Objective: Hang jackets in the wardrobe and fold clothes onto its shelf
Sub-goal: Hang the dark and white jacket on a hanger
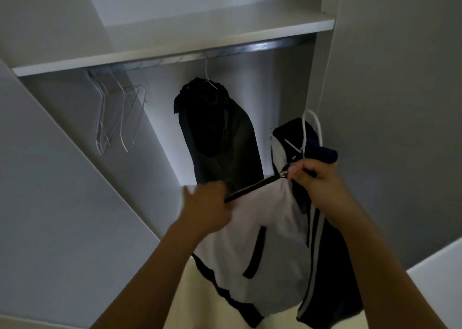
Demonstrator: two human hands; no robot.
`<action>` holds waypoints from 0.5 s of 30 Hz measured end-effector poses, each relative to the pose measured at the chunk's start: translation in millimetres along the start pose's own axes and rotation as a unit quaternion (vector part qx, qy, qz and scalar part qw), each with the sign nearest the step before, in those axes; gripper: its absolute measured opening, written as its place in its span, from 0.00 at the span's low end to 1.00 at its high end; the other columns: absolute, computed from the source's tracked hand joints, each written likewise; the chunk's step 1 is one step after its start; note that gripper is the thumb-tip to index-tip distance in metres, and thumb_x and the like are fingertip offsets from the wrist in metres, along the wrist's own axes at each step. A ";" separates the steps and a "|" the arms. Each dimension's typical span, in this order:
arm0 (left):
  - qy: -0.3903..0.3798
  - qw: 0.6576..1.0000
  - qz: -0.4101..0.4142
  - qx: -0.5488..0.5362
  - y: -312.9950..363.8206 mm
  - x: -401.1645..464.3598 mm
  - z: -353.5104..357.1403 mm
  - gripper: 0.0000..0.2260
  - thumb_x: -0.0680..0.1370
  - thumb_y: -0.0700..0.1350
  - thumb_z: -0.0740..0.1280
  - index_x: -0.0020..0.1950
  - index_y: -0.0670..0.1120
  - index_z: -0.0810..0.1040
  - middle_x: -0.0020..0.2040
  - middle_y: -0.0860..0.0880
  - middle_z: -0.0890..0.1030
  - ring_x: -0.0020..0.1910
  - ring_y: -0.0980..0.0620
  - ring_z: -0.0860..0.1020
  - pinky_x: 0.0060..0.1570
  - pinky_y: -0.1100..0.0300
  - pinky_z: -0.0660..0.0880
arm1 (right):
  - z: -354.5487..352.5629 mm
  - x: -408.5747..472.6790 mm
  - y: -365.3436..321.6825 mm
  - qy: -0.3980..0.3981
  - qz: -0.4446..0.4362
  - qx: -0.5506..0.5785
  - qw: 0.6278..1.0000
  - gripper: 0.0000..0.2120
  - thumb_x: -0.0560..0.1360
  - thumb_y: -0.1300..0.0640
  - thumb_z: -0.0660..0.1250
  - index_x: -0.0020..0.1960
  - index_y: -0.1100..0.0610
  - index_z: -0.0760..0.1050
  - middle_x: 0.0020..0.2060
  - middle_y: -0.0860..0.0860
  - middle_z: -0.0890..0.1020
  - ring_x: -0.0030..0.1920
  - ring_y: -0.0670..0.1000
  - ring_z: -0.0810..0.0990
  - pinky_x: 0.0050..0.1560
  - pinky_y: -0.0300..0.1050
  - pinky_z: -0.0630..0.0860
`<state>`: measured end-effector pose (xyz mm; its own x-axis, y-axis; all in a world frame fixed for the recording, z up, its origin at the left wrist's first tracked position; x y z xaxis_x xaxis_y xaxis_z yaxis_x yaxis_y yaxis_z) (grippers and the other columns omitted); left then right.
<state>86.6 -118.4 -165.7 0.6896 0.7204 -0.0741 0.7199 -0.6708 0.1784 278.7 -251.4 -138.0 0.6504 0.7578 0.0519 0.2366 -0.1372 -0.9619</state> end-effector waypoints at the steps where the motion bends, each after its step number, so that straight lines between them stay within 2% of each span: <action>1: -0.014 0.996 0.062 -0.065 25.9 1.1 4.4 0.08 0.80 0.56 0.60 0.53 0.54 0.74 0.47 0.56 0.76 0.51 0.53 0.75 0.63 0.47 0.61 | 5.7 -0.4 -4.1 -0.014 -0.003 0.002 1.000 0.09 0.77 0.59 0.67 0.38 0.52 0.80 0.57 0.59 0.75 0.52 0.54 0.78 0.47 0.34 0.71; 2: -0.020 0.986 0.111 -0.123 49.9 -0.1 6.3 0.09 0.81 0.55 0.59 0.51 0.53 0.74 0.45 0.56 0.76 0.47 0.53 0.76 0.59 0.51 0.64 | 10.5 -0.9 -8.6 -0.027 -0.010 0.004 1.000 0.09 0.77 0.59 0.67 0.38 0.52 0.80 0.56 0.59 0.76 0.51 0.53 0.78 0.46 0.34 0.71; 4: 0.008 0.974 0.151 -0.166 74.9 -1.5 4.0 0.12 0.82 0.52 0.59 0.46 0.48 0.75 0.38 0.53 0.76 0.39 0.52 0.76 0.49 0.56 0.69 | 10.3 -1.0 -16.6 -0.029 -0.029 -0.005 0.999 0.11 0.77 0.60 0.67 0.37 0.53 0.79 0.53 0.60 0.77 0.51 0.55 0.78 0.49 0.38 0.74; 6: 0.047 0.980 0.140 -0.130 70.3 -1.6 3.7 0.14 0.83 0.52 0.57 0.46 0.46 0.77 0.37 0.51 0.78 0.37 0.50 0.77 0.45 0.57 0.72 | 0.0 2.6 -18.4 0.000 -0.039 -0.047 0.998 0.12 0.77 0.61 0.67 0.35 0.52 0.78 0.55 0.60 0.76 0.52 0.55 0.77 0.58 0.46 0.75; 7: 0.053 0.985 0.126 -0.101 62.1 -1.2 5.9 0.15 0.83 0.54 0.56 0.46 0.47 0.77 0.38 0.52 0.79 0.38 0.51 0.77 0.45 0.59 0.71 | -4.7 4.0 -17.9 0.014 -0.042 -0.071 0.996 0.13 0.77 0.61 0.67 0.34 0.51 0.78 0.58 0.59 0.73 0.52 0.53 0.76 0.61 0.47 0.73; 9: 0.028 0.995 0.082 -0.056 40.4 1.7 14.2 0.16 0.83 0.56 0.54 0.49 0.50 0.78 0.41 0.52 0.80 0.40 0.52 0.78 0.48 0.61 0.70 | -7.9 3.2 -18.8 0.035 -0.063 -0.107 0.992 0.14 0.76 0.61 0.68 0.33 0.48 0.77 0.60 0.53 0.66 0.53 0.43 0.72 0.61 0.35 0.67; 11: -0.032 0.999 0.030 -0.013 17.1 5.3 26.8 0.17 0.83 0.56 0.53 0.53 0.50 0.78 0.45 0.51 0.81 0.43 0.52 0.78 0.52 0.59 0.71 | -3.6 1.7 -17.4 0.043 -0.086 -0.130 0.987 0.15 0.75 0.61 0.69 0.33 0.47 0.76 0.59 0.50 0.61 0.49 0.27 0.67 0.53 0.18 0.60; 12: -0.065 0.998 0.006 0.013 6.7 5.7 35.1 0.16 0.83 0.56 0.53 0.55 0.50 0.78 0.47 0.51 0.81 0.45 0.52 0.78 0.56 0.56 0.71 | -1.4 1.8 -14.4 0.044 -0.090 -0.135 0.986 0.15 0.75 0.61 0.69 0.33 0.47 0.76 0.59 0.51 0.60 0.47 0.21 0.65 0.48 0.14 0.57; 13: -0.095 0.995 -0.012 0.040 -0.7 5.5 42.1 0.16 0.83 0.56 0.53 0.57 0.50 0.77 0.49 0.51 0.80 0.47 0.51 0.78 0.60 0.53 0.70 | -0.4 2.1 -13.0 0.046 -0.094 -0.134 0.985 0.14 0.75 0.61 0.69 0.33 0.47 0.76 0.60 0.52 0.61 0.46 0.18 0.63 0.46 0.13 0.56; 15: -0.130 0.990 -0.006 0.046 3.1 6.3 47.5 0.15 0.83 0.56 0.54 0.56 0.50 0.77 0.47 0.52 0.79 0.48 0.52 0.78 0.60 0.52 0.70 | -0.7 5.0 -15.6 0.046 -0.101 -0.122 0.986 0.13 0.76 0.59 0.69 0.34 0.47 0.77 0.62 0.53 0.63 0.47 0.22 0.65 0.53 0.18 0.60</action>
<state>96.9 -124.4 -212.2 0.6686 0.6671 -0.3284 0.7245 -0.6839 0.0857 278.7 -245.9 -122.5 0.6318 0.7262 0.2711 0.5281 -0.1473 -0.8363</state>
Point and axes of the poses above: each hand's wrist, its own x-axis towards the middle knuckle, its own z-axis out of the palm, y = z × x, the point moved 9 cm from there along x, towards the middle knuckle
